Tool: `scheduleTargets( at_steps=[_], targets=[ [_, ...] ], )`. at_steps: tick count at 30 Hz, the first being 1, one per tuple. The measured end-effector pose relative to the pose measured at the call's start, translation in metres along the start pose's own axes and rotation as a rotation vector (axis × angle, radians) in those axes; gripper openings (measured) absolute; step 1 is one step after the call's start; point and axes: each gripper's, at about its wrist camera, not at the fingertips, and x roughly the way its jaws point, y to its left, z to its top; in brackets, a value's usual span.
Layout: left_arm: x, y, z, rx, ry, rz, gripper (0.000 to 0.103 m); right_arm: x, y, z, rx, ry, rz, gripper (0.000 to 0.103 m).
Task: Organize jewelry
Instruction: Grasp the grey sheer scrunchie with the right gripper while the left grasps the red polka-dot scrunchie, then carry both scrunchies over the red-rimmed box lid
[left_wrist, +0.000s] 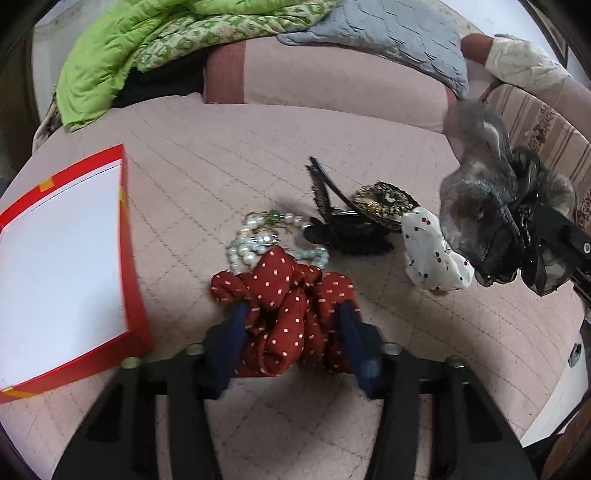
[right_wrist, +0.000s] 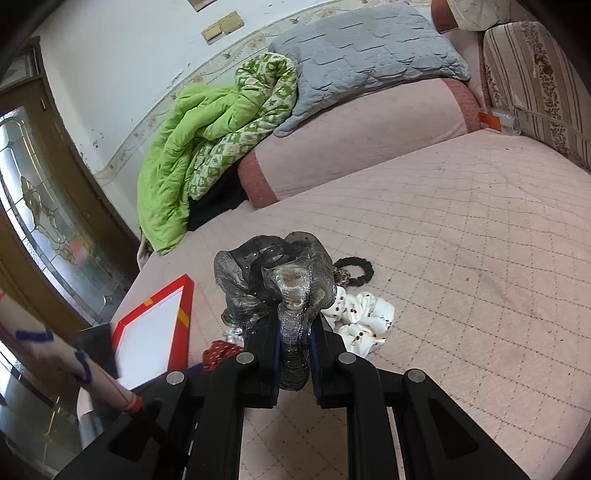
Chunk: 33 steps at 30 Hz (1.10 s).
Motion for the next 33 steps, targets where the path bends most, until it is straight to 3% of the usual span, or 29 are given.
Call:
scheduleTargets(
  at_steps=[3,8,12,17,19,20,21,25,31,32,33],
  targets=[
    [-0.009,-0.006,0.000,0.034,-0.034,-0.025,0.019,-0.003,0.005,0.000,-0.015,-0.014,0.003,0.014],
    [-0.036,-0.002,0.000,0.027,-0.116,-0.068,0.019,-0.010,0.012,-0.002,-0.030,-0.041,0.005,0.014],
    [-0.059,0.007,-0.001,0.013,-0.174,-0.060,0.019,-0.016,0.019,-0.006,-0.036,-0.053,0.017,0.014],
    [-0.066,0.015,-0.004,0.000,-0.148,-0.068,0.020,-0.026,0.026,-0.014,-0.040,-0.066,0.022,0.014],
    [-0.066,0.012,-0.006,0.018,-0.124,-0.076,0.039,-0.030,0.024,-0.018,-0.022,-0.069,0.025,0.014],
    [-0.065,0.009,-0.007,0.031,-0.117,-0.072,0.061,-0.031,0.024,-0.019,-0.018,-0.068,0.027,0.014],
    [-0.066,0.002,-0.009,0.062,-0.120,-0.052,0.073,-0.032,0.023,-0.020,-0.013,-0.065,0.028,0.014],
    [-0.054,-0.012,-0.011,0.129,-0.106,-0.017,0.074,-0.034,0.017,-0.021,0.008,-0.059,0.035,0.014],
    [-0.010,-0.011,-0.005,0.104,-0.013,0.042,0.073,-0.029,0.005,-0.018,0.058,-0.044,0.040,0.014],
    [-0.002,-0.011,-0.004,0.102,0.003,0.054,0.065,-0.027,0.004,-0.018,0.069,-0.036,0.044,0.014],
    [0.006,-0.010,-0.004,0.099,0.023,0.062,0.050,-0.025,0.004,-0.018,0.075,-0.027,0.045,0.014]
  ],
)
